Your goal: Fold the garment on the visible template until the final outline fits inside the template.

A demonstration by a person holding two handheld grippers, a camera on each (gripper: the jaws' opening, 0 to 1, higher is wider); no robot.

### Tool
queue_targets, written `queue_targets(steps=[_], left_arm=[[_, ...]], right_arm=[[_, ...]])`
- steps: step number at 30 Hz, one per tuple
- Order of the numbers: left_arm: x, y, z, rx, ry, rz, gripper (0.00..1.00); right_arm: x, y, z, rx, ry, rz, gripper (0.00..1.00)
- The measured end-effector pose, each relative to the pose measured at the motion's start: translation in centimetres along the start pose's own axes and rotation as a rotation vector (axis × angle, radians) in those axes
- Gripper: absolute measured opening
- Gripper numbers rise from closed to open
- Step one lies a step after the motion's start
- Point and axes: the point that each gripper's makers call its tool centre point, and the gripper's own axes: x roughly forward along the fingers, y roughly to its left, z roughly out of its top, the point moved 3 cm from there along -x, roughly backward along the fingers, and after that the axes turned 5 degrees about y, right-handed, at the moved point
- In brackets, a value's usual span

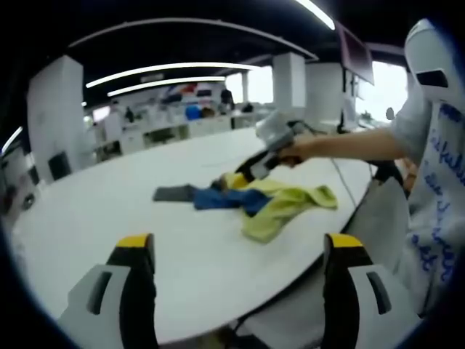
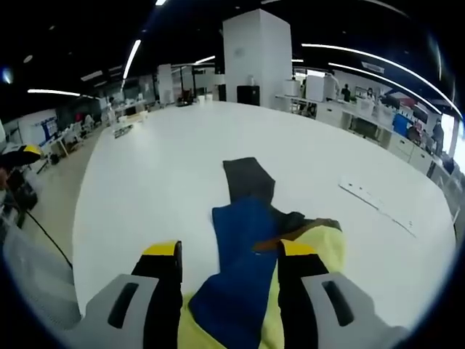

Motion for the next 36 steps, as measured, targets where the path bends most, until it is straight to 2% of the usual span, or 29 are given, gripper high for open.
queue_targets(steps=[9,14,17,19,24,27,30,36], left_arm=[[-0.3,0.3,-0.1,-0.012,-0.003,0.010,0.91],[-0.3,0.3,-0.3,-0.011,0.006,0.008,0.91],[-0.2,0.3,-0.3,-0.013,0.004,0.005,0.91],[-0.2,0.3,-0.3,-0.013,0.007,0.006,0.89],[-0.3,0.4,-0.1,-0.017,-0.003,0.009,0.89],[-0.4,0.5,-0.1,-0.007,0.003,0.017,0.89],[-0.5,0.6,0.1,-0.008,-0.001,0.015,0.88],[-0.4,0.9,0.1,0.001,0.006,0.018,0.87]], right_arm=[[1.5,-0.2,-0.6,0.020,0.026,0.009,0.50],[2.3,-0.3,-0.3,0.035,0.015,0.014,0.42],[2.9,-0.3,-0.6,0.050,0.045,0.024,0.32],[3.2,-0.6,-0.5,0.048,0.039,0.009,0.31],[4.1,-1.1,-1.1,0.055,0.072,0.006,0.24],[4.6,-1.1,-1.7,0.091,0.092,0.021,0.23],[5.1,-1.3,-2.3,0.086,0.119,0.017,0.20],[5.7,-1.9,-2.9,0.102,0.143,0.002,0.21]])
